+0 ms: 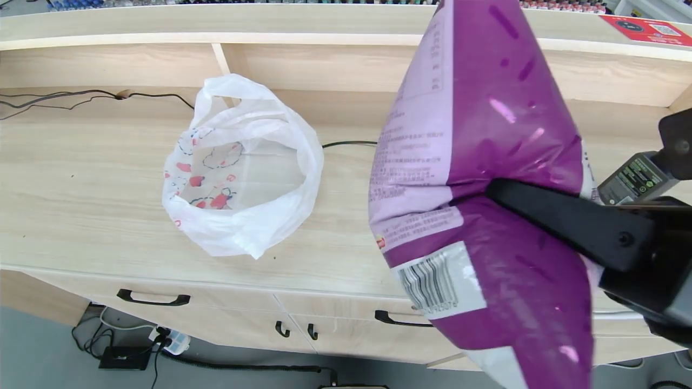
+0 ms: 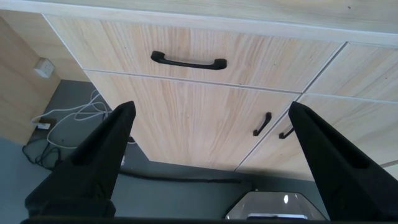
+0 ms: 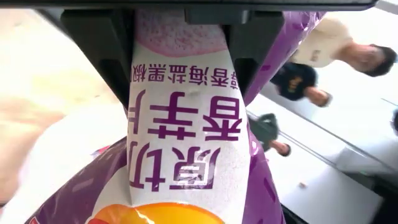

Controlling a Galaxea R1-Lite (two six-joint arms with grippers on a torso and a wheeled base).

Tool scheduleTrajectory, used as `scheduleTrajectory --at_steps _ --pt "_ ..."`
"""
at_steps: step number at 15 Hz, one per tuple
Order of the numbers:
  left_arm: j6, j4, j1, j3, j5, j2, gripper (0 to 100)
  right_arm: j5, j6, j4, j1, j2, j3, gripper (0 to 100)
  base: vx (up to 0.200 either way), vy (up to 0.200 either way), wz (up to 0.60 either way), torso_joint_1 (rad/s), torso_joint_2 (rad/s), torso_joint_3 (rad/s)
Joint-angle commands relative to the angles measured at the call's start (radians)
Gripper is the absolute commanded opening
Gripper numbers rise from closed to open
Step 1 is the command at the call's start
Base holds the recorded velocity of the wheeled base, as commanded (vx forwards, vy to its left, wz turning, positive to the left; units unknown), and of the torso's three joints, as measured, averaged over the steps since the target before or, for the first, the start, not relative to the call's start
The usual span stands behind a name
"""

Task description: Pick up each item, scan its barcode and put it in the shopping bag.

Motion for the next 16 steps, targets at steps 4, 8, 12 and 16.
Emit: scheduleTrajectory --at_steps 4,8,12,16 --pt "-0.002 0.000 0.000 0.000 0.000 0.000 100 -0.206 -0.475 0.258 -0.030 0.079 -0.248 0 0.000 0.000 0.00 0.000 0.00 0.000" --pt "-0.005 -0.003 0.000 0.000 0.002 0.000 100 -0.320 -0.816 0.295 -0.210 0.111 -0.363 0 0.000 0.000 0.00 0.000 0.00 0.000" --pt "-0.005 -0.003 0.002 0.000 0.002 0.000 100 -0.320 -1.008 0.293 -0.224 0.129 -0.360 0 0.000 0.000 0.00 0.000 0.00 0.000" --pt "0.011 0.000 0.000 0.000 0.000 0.000 100 -0.278 -1.267 0.295 -0.245 0.155 -0.357 0 0.000 0.000 0.00 0.000 0.00 0.000"
